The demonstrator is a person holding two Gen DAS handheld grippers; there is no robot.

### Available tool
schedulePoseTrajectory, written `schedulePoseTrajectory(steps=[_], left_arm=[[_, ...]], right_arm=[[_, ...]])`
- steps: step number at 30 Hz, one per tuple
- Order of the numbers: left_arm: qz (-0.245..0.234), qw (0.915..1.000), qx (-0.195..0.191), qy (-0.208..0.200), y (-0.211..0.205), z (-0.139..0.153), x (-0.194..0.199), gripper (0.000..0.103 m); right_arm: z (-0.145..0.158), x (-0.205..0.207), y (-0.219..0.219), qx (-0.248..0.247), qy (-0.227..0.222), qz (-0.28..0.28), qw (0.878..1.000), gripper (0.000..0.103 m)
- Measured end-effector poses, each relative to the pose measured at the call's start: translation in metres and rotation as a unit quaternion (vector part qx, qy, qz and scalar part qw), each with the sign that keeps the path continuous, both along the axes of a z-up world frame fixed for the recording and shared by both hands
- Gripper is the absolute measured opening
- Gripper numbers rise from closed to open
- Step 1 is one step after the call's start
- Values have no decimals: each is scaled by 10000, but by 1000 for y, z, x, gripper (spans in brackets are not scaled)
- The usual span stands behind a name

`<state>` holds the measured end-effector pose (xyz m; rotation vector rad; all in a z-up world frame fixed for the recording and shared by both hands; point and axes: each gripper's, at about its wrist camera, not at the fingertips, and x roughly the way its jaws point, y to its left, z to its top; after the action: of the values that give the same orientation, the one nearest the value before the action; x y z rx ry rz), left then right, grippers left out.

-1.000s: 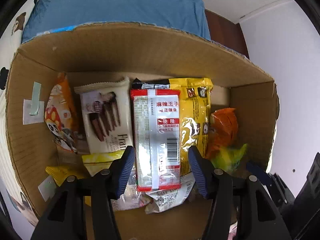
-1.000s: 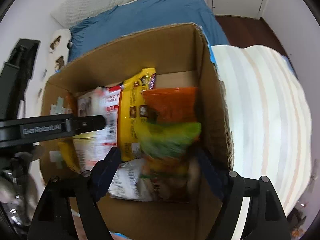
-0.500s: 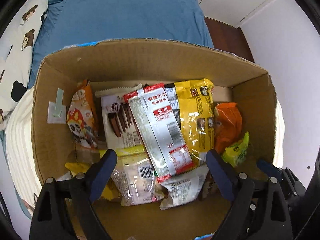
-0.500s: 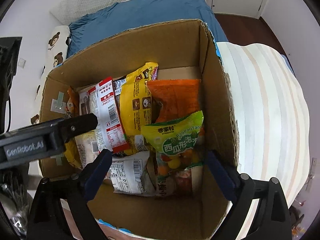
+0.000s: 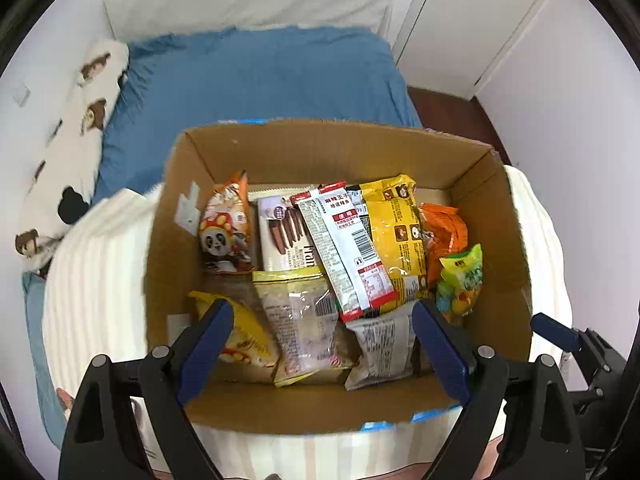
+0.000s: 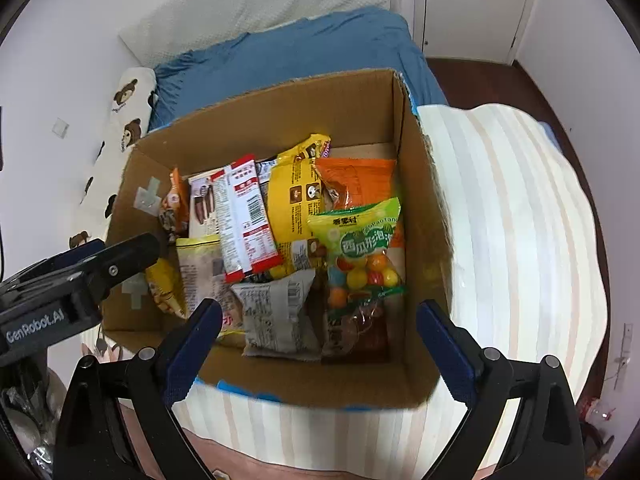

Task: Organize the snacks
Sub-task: 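Lower both packs into the box and open both tools, then grasp the yellow egg-yolk pastry with left tool while right grasps red triangular snack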

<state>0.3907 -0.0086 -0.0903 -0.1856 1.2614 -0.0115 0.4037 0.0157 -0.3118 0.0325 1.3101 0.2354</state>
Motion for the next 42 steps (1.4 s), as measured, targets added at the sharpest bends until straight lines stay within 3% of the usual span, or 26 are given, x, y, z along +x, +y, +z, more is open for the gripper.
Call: schedulePoseTrajectory(steps=[5, 15, 26, 32, 37, 42], left_arm=[[-4, 9986, 305, -443, -3, 21, -34, 91], [60, 9922, 551, -1117, -2, 65, -107, 91], [213, 9886, 444, -1426, 0, 92, -174, 91], [483, 9864, 350, -1534, 6, 87, -219, 91], [579, 9920, 436, -1030, 12, 46, -257, 91], [660, 9974, 230, 177, 19, -36, -284, 91]], right_arm=[[19, -28, 1, 5, -276, 35, 9996, 99], [58, -90, -2, 14, -842, 39, 9964, 99], [104, -155, -10, 165, -1418, 10, 9898, 99], [98, -199, -20, 463, -1248, 25, 9911, 100], [51, -238, -48, 747, -498, -174, 9958, 100], [-19, -266, -85, 805, 423, -608, 9940, 100]])
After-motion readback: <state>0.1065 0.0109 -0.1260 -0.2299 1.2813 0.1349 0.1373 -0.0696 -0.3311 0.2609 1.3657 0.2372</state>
